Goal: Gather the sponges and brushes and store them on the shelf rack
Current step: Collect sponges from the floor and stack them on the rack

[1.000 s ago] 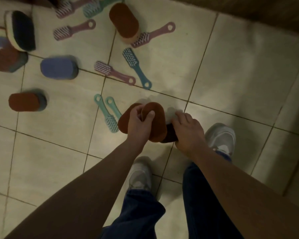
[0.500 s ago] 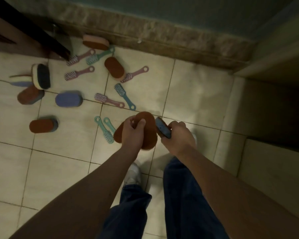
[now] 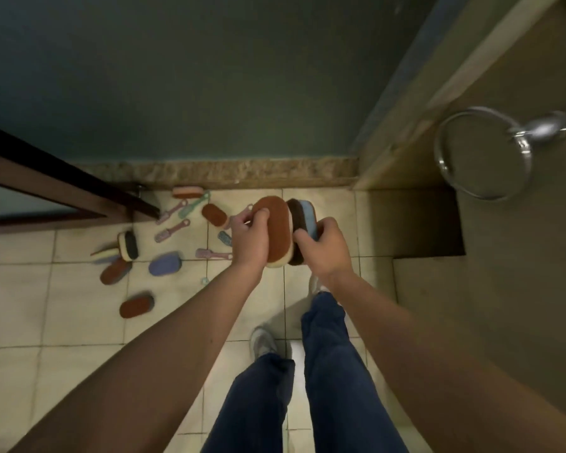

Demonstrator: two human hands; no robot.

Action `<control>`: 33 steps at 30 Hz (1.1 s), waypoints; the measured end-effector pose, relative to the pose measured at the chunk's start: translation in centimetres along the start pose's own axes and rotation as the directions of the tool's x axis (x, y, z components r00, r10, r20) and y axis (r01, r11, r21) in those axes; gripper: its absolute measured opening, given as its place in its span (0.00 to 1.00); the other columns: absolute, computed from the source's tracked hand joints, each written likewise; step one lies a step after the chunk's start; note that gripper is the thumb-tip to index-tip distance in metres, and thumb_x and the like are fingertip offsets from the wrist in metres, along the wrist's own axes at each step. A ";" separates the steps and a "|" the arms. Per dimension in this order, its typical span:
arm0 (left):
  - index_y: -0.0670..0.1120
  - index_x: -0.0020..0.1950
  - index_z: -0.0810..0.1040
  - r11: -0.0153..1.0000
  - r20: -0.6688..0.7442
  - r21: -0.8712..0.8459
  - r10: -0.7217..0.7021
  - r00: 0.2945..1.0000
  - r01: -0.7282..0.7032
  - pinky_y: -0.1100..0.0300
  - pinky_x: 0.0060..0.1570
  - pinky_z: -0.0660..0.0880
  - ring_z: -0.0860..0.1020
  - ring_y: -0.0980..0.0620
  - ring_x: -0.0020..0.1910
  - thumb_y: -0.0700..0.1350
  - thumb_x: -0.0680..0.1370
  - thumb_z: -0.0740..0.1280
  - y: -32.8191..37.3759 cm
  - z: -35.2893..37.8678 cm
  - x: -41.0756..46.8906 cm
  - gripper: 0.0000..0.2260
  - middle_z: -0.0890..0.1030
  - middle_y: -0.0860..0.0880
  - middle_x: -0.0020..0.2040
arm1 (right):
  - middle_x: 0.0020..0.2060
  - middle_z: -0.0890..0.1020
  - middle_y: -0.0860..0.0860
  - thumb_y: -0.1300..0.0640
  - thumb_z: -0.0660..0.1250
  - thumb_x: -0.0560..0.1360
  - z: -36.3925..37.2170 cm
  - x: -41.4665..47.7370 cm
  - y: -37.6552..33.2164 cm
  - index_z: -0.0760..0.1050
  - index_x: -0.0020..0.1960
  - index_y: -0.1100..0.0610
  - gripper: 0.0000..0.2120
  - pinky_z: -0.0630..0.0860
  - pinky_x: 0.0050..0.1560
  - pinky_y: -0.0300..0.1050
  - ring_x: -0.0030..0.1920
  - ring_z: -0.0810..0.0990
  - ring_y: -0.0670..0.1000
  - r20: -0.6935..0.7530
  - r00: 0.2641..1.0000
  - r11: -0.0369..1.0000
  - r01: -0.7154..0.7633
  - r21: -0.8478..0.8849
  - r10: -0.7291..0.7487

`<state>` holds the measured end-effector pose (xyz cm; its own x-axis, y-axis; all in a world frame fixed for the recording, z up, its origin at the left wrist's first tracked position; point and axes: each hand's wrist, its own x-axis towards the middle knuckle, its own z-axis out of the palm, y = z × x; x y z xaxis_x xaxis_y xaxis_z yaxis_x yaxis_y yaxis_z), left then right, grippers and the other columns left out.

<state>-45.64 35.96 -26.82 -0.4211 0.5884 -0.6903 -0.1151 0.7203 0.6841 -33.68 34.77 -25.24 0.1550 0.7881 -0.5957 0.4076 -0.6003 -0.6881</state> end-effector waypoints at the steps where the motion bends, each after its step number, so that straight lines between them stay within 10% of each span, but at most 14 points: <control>1: 0.49 0.65 0.69 1.000 0.012 0.010 0.011 1.000 -0.011 0.59 0.43 0.69 0.76 0.51 0.50 0.54 0.79 0.63 1.3 -0.2 -1.3 0.17 0.76 0.48 0.57 | 0.47 0.78 0.54 0.50 0.68 0.72 -1.1 -1.2 -1.3 0.69 0.53 0.57 0.16 0.80 0.50 0.56 0.45 0.80 0.52 -0.009 1.000 0.998 -0.012 0.055 0.012; 7: 0.49 0.66 0.70 0.986 0.151 0.062 0.146 0.978 -0.157 0.63 0.36 0.68 0.74 0.56 0.44 0.56 0.80 0.60 7.5 -0.7 -9.1 0.18 0.75 0.50 0.55 | 0.56 0.76 0.57 0.53 0.66 0.75 -7.0 -7.6 -7.1 0.63 0.63 0.59 0.21 0.83 0.45 0.51 0.52 0.80 0.54 0.064 0.994 0.904 -0.105 0.415 0.086; 20: 0.45 0.63 0.78 0.885 0.473 0.194 0.293 0.831 -0.422 0.47 0.62 0.74 0.77 0.43 0.58 0.54 0.77 0.65 17.3 1.8 -25.0 0.19 0.77 0.41 0.62 | 0.51 0.79 0.54 0.53 0.64 0.75 -17.9 -19.5 -10.7 0.69 0.61 0.54 0.16 0.81 0.34 0.45 0.47 0.82 0.53 -0.164 0.986 0.710 0.090 0.699 0.036; 33: 0.55 0.74 0.62 0.848 0.786 0.132 0.227 0.576 -0.514 0.57 0.46 0.80 0.76 0.49 0.55 0.48 0.77 0.68 18.7 14.4 -37.8 0.27 0.74 0.49 0.62 | 0.52 0.79 0.54 0.51 0.64 0.75 -35.3 -23.4 -5.5 0.71 0.55 0.50 0.10 0.83 0.39 0.46 0.51 0.81 0.55 -0.399 0.915 0.634 0.272 0.724 0.063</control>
<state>-18.87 32.48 8.70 0.4383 0.7908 -0.4273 0.2378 0.3565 0.9035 -7.79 24.43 7.06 0.5268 0.7371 -0.4232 -0.3504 -0.2653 -0.8982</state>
